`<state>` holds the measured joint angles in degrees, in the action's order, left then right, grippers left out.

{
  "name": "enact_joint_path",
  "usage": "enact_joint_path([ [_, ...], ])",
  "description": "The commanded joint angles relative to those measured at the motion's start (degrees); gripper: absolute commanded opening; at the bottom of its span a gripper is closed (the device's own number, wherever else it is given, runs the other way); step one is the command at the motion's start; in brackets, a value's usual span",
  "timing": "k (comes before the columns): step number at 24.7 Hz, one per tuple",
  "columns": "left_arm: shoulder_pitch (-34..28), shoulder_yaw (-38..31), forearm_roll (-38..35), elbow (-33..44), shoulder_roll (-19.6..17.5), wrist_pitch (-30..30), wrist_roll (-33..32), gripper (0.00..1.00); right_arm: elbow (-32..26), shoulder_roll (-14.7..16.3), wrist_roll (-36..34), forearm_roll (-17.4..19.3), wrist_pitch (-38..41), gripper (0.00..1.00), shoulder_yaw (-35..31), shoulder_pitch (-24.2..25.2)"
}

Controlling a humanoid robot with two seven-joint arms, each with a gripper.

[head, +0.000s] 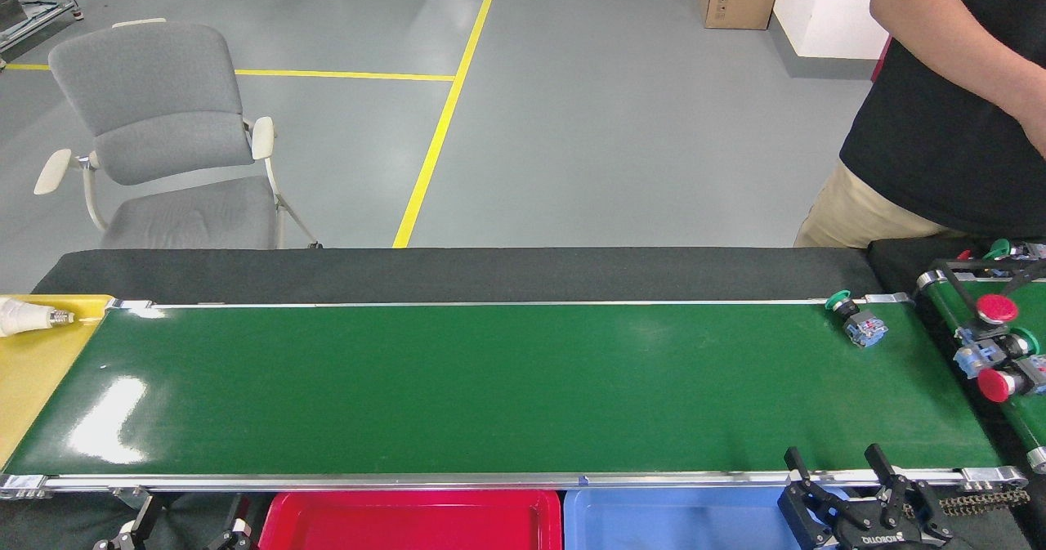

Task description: Pick switch part from conveyor to tray

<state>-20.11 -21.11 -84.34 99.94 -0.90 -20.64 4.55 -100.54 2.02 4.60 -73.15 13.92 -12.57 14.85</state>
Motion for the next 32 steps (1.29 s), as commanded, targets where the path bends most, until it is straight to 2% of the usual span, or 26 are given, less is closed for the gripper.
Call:
enact_joint_path([
  [1, 0.1, -0.1, 0.0, 0.5, -0.4, 0.2, 0.2, 1.0, -0.6, 0.3, 0.1, 0.2, -0.1, 1.0, -0.4, -0.4],
  [14, 0.0, 0.2, 0.0, 0.5, -0.3, 0.1, 0.2, 1.0, 1.2, 1.5, 0.2, 0.5, 0.0, 1.0, -6.5, -0.9],
  [22, 0.2, 0.4, -0.1, 0.6, -0.3, 0.1, 0.1, 1.0, 6.3, 2.5, 2.6, 0.6, -0.1, 1.0, -7.5, -5.7],
  [25, 0.2, 0.5, -0.1, 0.5, -0.4, 0.1, 0.1, 1.0, 7.6, 2.8, 3.1, 0.4, -0.1, 1.0, -6.9, -8.2],
  [27, 0.3, 0.5, 0.0, 0.5, -0.4, 0.1, 0.1, 1.0, 7.8, 2.7, 5.9, 0.4, 0.3, 1.0, -6.6, -9.5],
  [29, 0.3, 0.4, -0.1, 0.5, -0.5, 0.1, 0.1, 1.0, 7.8, 2.6, 9.5, 0.4, 0.6, 1.0, -4.1, -10.7],
  [32, 0.3, 0.4, 0.0, 0.5, -0.6, 0.1, 0.1, 1.0, 7.8, 2.8, 10.3, 0.1, 0.1, 1.0, -0.2, -11.4],
])
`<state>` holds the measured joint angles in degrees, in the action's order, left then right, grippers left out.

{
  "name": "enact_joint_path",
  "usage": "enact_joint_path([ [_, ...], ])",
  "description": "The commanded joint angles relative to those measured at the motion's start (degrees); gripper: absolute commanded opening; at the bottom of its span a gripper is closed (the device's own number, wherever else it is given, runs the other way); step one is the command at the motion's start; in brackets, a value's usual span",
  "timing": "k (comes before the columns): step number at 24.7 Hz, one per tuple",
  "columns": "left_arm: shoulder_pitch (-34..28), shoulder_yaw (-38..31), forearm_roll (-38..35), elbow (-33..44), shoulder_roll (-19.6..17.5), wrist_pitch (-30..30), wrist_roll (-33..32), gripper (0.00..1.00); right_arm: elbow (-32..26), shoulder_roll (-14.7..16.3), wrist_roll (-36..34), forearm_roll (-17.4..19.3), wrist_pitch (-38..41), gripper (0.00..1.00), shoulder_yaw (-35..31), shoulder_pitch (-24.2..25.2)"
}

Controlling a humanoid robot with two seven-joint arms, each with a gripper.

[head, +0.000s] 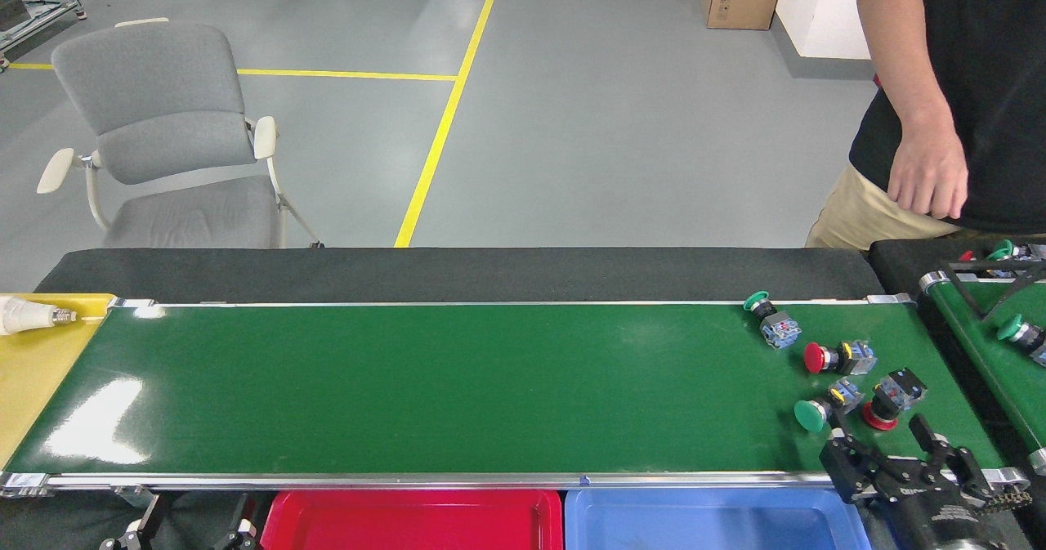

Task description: Pick switch part from conveyor to tray

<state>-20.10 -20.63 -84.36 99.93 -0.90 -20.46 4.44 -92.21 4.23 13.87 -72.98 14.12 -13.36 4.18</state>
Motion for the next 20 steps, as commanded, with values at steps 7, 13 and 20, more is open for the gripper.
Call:
enact_joint_path([
  [7, 0.3, 0.1, 0.0, 0.4, -0.7, -0.1, 0.2, 1.0, 1.6, 0.6, 1.2, -0.7, -0.3, 1.0, 5.2, -1.7],
  [13, 0.5, 0.1, 0.0, 0.5, -0.7, -0.2, 0.2, 1.0, 9.0, 0.4, 1.2, -3.0, -0.4, 0.99, 6.5, -9.0],
  [20, 0.5, 0.0, 0.0, 0.4, -0.7, -0.2, 0.2, 1.0, 10.6, 0.5, 1.2, -3.6, -0.4, 0.24, 9.7, -10.4],
])
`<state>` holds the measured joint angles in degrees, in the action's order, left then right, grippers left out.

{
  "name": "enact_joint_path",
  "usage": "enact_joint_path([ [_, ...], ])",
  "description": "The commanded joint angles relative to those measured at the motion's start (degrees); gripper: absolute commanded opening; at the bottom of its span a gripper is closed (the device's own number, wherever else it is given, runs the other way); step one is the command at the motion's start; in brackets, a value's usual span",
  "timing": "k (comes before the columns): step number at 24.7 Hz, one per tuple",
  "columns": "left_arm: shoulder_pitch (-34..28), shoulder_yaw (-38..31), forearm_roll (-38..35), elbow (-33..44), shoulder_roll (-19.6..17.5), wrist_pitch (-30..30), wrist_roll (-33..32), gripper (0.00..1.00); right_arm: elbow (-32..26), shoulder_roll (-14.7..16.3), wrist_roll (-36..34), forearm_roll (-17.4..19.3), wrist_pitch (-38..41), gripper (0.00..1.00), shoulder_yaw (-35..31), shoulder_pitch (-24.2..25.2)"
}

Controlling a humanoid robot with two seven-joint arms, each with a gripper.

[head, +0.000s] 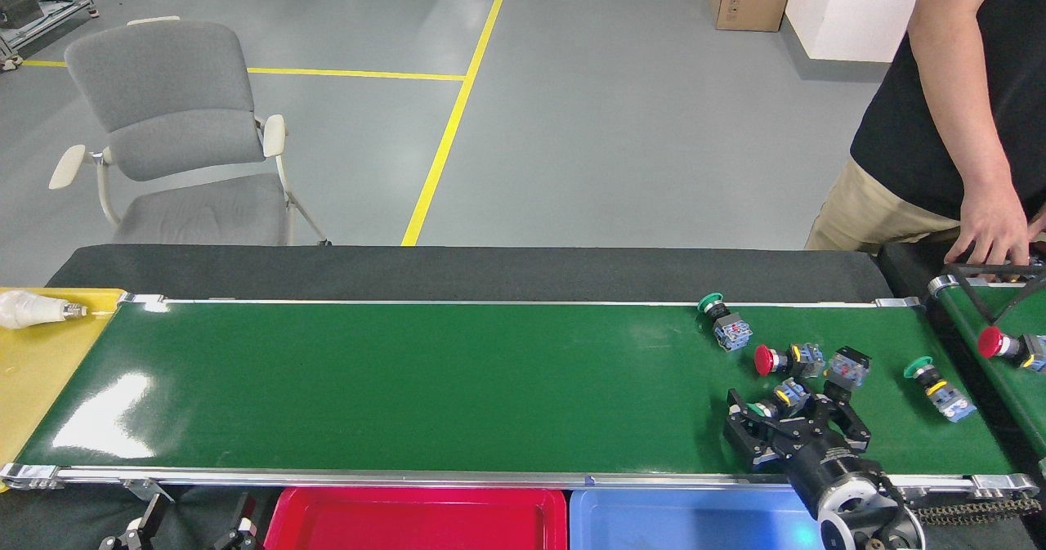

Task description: Pick switch part from conveyor to tray

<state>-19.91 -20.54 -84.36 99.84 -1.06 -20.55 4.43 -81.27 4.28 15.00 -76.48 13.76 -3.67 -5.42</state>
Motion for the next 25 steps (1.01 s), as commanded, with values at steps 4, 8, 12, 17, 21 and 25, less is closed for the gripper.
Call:
enact_joint_path([
  [4, 0.2, 0.0, 0.0, 0.6, -0.5, -0.1, 0.2, 1.0, -0.6, 0.6, -0.1, 0.4, 0.6, 0.11, 0.0, -0.7],
  [8, 0.2, 0.0, 0.0, 0.6, -0.5, -0.1, 0.2, 1.0, -1.8, 0.6, -0.3, 0.5, 1.4, 0.07, 2.4, -0.7],
  [12, 0.1, -0.1, -0.1, 0.6, -0.5, 0.0, 0.2, 1.0, -7.4, 0.0, -0.3, 0.5, 6.7, 0.07, 8.8, 0.2],
  [17, 0.1, -0.1, -0.2, 0.6, -0.4, 0.3, 0.2, 1.0, -12.0, -0.5, -0.6, 0.5, 8.0, 0.12, 25.4, 0.8],
  [21, 0.6, -0.1, -0.3, 0.4, -0.3, 0.5, -0.2, 1.0, -11.6, -1.1, -1.2, 0.1, 8.0, 1.0, 36.2, 0.3],
  [25, 0.7, -0.1, -0.3, 0.4, -0.2, 0.5, -0.6, 1.0, -11.7, -2.0, -1.4, 0.3, 8.0, 1.0, 37.6, 0.2],
])
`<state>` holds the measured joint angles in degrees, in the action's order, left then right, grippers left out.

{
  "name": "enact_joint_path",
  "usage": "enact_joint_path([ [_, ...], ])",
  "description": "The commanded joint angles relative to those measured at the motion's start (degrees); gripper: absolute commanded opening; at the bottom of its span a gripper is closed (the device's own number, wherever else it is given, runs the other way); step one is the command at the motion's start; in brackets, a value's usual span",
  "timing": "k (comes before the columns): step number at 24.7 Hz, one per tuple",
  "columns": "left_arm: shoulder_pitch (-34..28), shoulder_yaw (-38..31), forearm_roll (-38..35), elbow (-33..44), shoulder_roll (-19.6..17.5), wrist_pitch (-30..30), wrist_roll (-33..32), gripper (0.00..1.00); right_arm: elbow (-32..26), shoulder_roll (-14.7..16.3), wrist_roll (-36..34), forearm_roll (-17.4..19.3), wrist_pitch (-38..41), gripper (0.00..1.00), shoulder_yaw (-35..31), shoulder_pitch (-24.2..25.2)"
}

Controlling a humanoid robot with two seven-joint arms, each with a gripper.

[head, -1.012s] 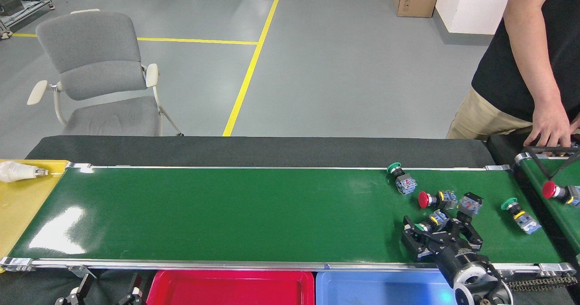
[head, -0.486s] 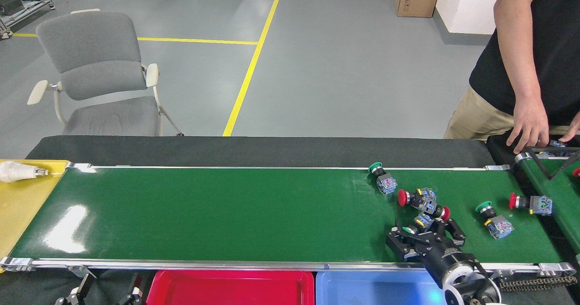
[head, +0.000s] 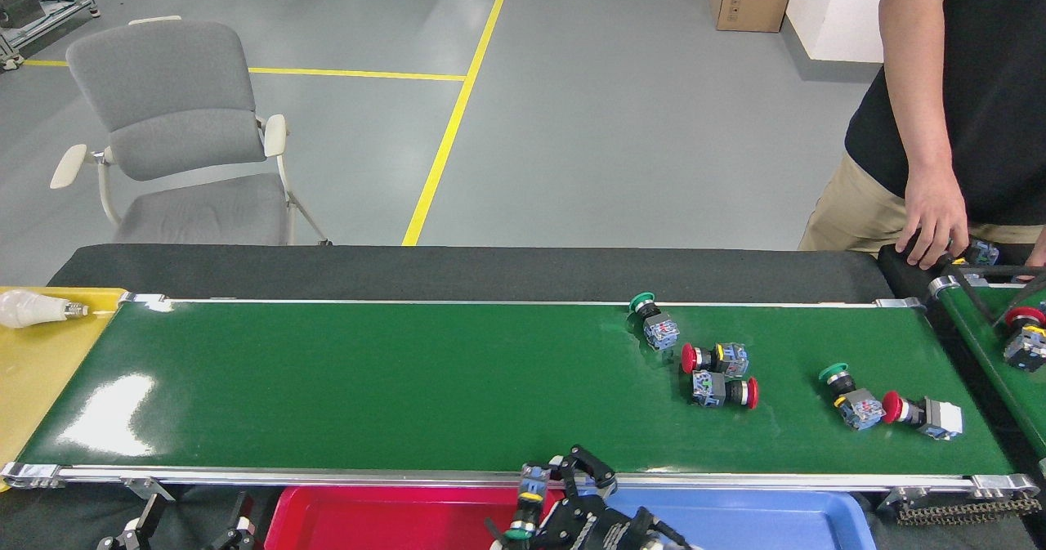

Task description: Pick switch part from conveyor to tray

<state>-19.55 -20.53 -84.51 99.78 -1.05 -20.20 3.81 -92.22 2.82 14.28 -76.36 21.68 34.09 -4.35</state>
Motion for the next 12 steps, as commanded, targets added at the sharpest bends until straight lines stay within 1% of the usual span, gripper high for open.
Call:
enact_joint_path([
  [1, 0.4, -0.1, -0.1, 0.5, -0.2, 0.2, 0.0, 1.0, -1.0, -0.5, -0.7, 0.5, 0.1, 1.0, -0.3, -0.9],
  [2, 0.3, -0.1, -0.1, 0.5, -0.2, 0.2, -0.1, 1.0, -1.3, -0.5, -1.0, 0.8, 0.0, 1.0, -0.8, -0.7],
  [4, 0.2, -0.2, -0.1, 0.4, -0.2, 0.2, -0.2, 1.0, -2.6, -0.2, -2.9, 1.0, -0.1, 1.0, -5.7, 0.8],
  [6, 0.1, -0.2, -0.1, 0.4, -0.1, 0.2, -0.2, 1.0, -4.5, -0.3, -6.9, 2.1, -0.1, 1.0, -12.6, 5.9],
  [7, 0.1, -0.2, 0.0, 0.5, -0.1, 0.2, -0.2, 1.0, -5.9, -0.4, -8.5, 2.5, -0.5, 1.0, -15.8, 7.3],
  [8, 0.1, -0.3, -0.1, 0.5, -0.1, 0.2, -0.3, 1.0, -7.1, -0.4, -10.1, 2.9, -0.7, 1.0, -21.0, 9.0],
  [10, 0.2, -0.3, 0.0, 0.5, -0.2, 0.1, -0.3, 1.0, -7.6, -1.2, -13.9, 3.3, -0.7, 1.0, -33.8, 14.0],
  [11, 0.2, -0.3, 0.0, 0.5, -0.2, 0.1, -0.3, 1.0, -7.7, -2.3, -15.7, 3.4, -0.7, 1.0, -39.0, 16.5],
  [12, 0.1, -0.3, 0.0, 0.5, -0.2, 0.1, -0.3, 1.0, -7.7, -3.4, -16.6, 3.4, -0.7, 1.0, -42.2, 17.9],
])
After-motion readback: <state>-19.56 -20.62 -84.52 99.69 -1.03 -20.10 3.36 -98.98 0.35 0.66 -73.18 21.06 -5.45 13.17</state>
